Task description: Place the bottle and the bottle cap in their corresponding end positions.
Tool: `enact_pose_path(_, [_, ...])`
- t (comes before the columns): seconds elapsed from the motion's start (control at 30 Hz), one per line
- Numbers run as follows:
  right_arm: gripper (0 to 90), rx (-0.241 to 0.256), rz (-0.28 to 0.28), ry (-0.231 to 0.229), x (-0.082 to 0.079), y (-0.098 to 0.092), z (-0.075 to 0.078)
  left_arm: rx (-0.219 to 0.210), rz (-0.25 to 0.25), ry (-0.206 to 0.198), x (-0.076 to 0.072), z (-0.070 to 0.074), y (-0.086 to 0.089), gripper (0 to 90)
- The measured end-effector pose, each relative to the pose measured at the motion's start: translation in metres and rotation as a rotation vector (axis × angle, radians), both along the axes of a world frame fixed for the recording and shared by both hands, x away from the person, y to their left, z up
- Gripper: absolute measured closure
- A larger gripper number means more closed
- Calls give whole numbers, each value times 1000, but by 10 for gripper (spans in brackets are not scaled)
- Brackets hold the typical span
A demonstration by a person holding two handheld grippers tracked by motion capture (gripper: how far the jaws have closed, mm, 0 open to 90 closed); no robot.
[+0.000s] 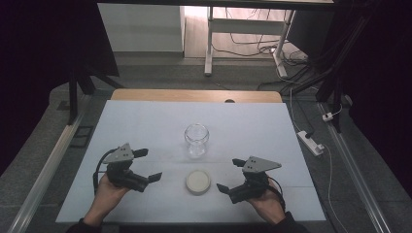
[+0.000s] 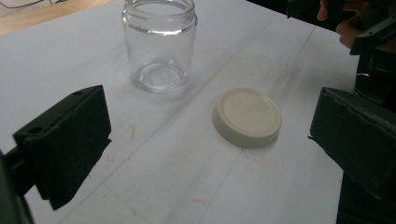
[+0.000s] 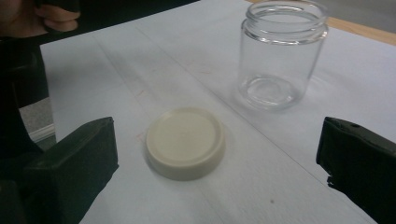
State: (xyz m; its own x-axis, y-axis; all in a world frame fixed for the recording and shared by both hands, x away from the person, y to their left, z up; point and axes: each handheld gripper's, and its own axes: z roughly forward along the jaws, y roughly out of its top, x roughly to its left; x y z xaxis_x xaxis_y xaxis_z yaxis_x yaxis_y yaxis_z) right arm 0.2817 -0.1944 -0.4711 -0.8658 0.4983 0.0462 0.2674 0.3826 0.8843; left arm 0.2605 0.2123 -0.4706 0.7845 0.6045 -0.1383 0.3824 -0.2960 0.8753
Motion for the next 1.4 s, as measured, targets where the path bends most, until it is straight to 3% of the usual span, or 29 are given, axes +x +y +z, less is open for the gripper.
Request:
enact_pose_path(0.43, [0,-22,-118,-29,-12,-40,0,-21,90,-12,-41,-8,30,1])
enact_pose_path(0.73, [0,-18,-227,-11,-21,-74,-5,11,176,2,-65,-18,51,0])
enact_pose_path(0.9, [0,-23,-296,9,-28,-93,-10,5,231,9,-78,-24,67,0])
enact_pose_path(1.1, [0,-43,-369,33,-35,-111,-19,38,290,41,-87,-35,80,0])
enact_pose_path(1.27, [0,1,-405,73,-39,-124,-21,87,315,67,-92,-41,85,0])
enact_pose_path(1.4, [0,-1,-420,97,-41,-128,-23,124,332,82,-96,-46,87,0])
